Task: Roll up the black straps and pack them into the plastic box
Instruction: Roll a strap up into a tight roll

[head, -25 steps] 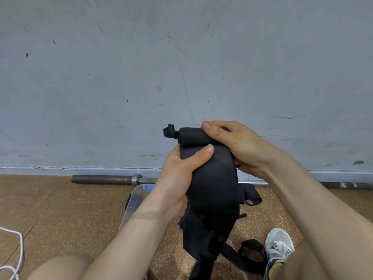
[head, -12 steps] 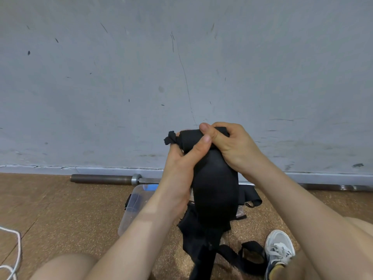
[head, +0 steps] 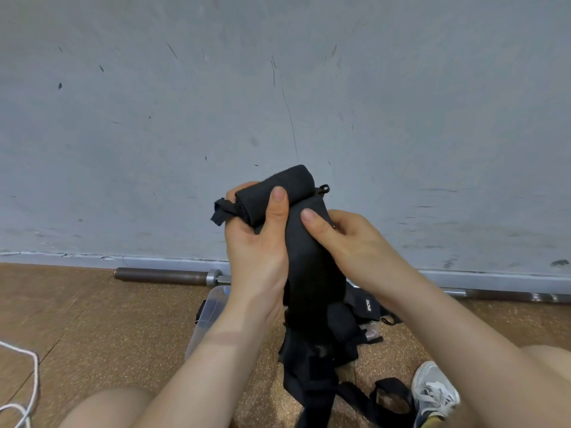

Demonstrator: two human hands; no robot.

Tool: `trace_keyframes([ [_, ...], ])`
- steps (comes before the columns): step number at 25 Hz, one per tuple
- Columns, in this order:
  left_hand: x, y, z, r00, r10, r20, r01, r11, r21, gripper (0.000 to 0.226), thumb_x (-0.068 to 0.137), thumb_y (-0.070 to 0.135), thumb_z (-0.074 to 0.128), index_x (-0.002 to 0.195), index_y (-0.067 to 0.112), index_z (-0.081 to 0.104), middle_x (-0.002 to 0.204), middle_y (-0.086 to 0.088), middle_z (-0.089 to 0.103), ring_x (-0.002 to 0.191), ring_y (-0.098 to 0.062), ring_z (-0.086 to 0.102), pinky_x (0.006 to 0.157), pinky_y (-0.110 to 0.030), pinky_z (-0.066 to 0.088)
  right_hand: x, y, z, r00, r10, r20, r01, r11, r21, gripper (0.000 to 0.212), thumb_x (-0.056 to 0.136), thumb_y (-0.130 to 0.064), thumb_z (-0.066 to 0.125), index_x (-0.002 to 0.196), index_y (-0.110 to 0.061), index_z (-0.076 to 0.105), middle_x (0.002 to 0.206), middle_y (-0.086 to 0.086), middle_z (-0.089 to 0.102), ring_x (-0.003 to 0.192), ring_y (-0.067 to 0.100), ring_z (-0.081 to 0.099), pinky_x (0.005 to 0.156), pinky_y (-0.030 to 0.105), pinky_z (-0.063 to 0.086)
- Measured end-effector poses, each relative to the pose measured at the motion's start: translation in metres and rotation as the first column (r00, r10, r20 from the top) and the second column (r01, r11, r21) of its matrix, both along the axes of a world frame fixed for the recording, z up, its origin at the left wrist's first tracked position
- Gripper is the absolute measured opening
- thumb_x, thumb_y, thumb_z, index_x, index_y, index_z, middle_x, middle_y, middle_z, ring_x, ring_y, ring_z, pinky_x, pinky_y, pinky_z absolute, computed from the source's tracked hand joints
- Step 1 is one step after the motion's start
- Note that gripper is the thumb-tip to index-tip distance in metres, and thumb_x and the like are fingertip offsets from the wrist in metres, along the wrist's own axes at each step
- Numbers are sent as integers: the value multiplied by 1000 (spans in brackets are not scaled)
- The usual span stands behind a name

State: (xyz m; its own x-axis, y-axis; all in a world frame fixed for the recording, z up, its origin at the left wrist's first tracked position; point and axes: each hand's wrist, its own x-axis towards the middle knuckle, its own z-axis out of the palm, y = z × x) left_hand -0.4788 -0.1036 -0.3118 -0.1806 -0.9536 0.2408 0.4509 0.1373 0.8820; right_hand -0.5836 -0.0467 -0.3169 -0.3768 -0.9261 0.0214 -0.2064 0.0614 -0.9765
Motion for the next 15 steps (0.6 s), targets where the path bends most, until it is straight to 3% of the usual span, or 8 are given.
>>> trace_keyframes([
  [3,4,-6,0,993,88,84,-72,982,-175,19,89,16,68,105,7,61,93,-2,70,90,-15,70,80,-30,56,7,-3,0,985,11,173,10,992,-124,34,99,-36,56,87,-6,68,78,7,74,71,18,70,63,33,55],
  [5,9,-6,2,970,164,182,-83,919,-386,21,86,16,73,97,28,59,88,14,67,85,-6,67,77,-23,53,7,-3,6,980,46,193,-22,992,-125,36,102,-31,51,81,-8,67,68,4,71,61,14,67,56,27,51],
  [7,14,-7,5,946,189,264,-33,865,-501,32,84,16,75,95,38,56,85,22,65,82,0,64,74,-17,50,2,0,11,976,89,198,-72,993,-92,39,103,-30,48,77,-6,65,62,3,67,55,12,63,52,24,48],
  [11,27,-23,14,920,98,379,94,884,-457,34,80,10,79,94,36,63,85,21,69,81,-1,66,73,-17,51,-7,2,19,975,103,197,-98,995,-37,39,103,-28,47,73,-10,64,62,-1,66,56,9,62,54,22,46],
  [15,27,-19,9,906,105,409,108,879,-465,33,80,7,78,95,31,61,85,18,68,79,-3,65,69,-18,50,-2,-2,15,981,62,185,-49,996,-72,28,99,-27,56,87,-4,66,67,1,66,61,10,63,55,23,48],
])
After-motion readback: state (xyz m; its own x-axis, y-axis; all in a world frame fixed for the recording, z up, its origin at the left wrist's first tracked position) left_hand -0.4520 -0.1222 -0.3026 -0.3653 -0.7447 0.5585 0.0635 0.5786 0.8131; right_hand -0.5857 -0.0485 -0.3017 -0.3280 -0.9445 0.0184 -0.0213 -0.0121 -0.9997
